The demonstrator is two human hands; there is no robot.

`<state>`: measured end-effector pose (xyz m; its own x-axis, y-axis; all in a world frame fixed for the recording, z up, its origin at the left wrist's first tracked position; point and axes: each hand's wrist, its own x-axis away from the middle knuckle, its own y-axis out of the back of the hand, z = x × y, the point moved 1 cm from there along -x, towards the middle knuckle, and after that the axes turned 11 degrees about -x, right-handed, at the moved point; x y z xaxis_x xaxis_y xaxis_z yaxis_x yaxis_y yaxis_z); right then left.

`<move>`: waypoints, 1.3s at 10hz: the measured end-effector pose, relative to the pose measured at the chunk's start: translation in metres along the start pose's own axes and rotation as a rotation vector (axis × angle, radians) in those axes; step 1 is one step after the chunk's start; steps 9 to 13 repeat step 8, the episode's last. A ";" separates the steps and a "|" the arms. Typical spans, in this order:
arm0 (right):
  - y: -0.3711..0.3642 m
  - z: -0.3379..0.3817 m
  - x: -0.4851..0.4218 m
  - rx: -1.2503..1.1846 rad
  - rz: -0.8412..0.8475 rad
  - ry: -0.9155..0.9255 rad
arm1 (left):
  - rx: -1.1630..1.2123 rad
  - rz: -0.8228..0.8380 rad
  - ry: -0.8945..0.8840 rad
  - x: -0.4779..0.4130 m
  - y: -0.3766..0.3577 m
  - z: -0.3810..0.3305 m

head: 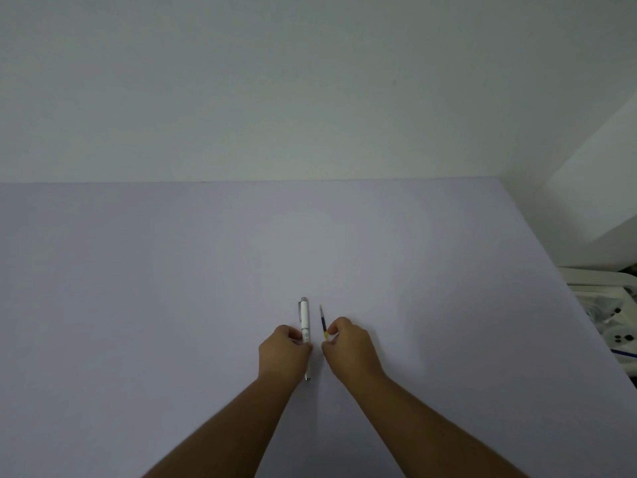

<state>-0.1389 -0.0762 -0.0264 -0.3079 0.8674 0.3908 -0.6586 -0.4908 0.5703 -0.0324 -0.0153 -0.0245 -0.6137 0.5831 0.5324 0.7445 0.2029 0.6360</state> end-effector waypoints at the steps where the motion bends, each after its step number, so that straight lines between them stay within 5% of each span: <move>1: 0.000 0.000 0.000 -0.003 0.003 -0.006 | -0.001 -0.001 0.000 0.000 0.001 0.001; 13: 0.012 0.007 0.010 0.031 -0.063 0.017 | -0.008 -0.010 -0.025 0.004 0.009 0.005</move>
